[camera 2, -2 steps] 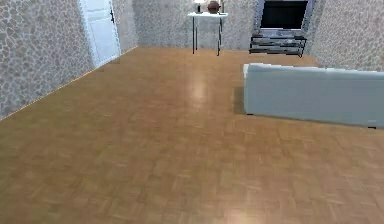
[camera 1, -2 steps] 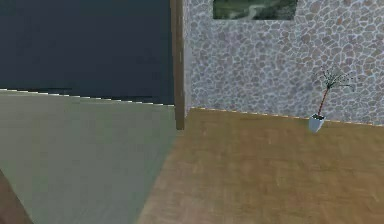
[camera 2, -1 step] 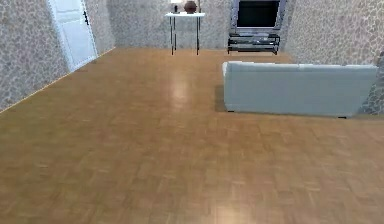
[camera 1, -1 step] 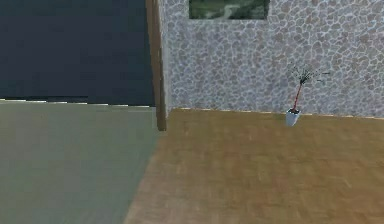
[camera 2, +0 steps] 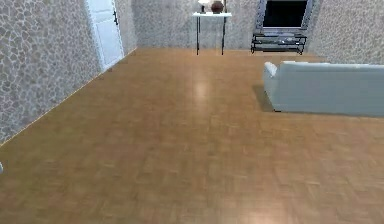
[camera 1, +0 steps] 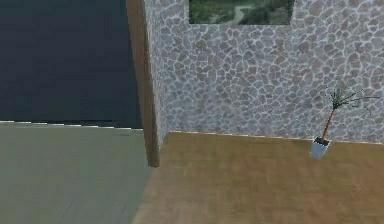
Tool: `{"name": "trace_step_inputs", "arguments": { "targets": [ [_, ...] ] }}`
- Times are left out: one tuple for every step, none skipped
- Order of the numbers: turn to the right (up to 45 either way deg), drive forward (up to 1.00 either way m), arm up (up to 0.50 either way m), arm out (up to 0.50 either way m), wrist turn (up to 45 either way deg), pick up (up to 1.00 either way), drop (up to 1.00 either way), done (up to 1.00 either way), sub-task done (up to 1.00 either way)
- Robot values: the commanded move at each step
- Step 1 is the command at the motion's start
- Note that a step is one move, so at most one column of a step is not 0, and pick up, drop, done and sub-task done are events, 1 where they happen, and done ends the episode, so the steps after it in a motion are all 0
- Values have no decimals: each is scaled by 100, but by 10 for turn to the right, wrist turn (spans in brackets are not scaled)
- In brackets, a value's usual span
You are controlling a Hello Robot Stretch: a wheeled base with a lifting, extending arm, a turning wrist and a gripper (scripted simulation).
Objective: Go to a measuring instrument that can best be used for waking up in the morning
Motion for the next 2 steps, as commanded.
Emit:
{"name": "trace_step_inputs", "arguments": {
  "targets": [
    [-90, 0, 0, 0, 0, 0, 0, 0, 0],
    [0, 25, 0, 0, 0, 0, 0, 0, 0]
  ]
}}
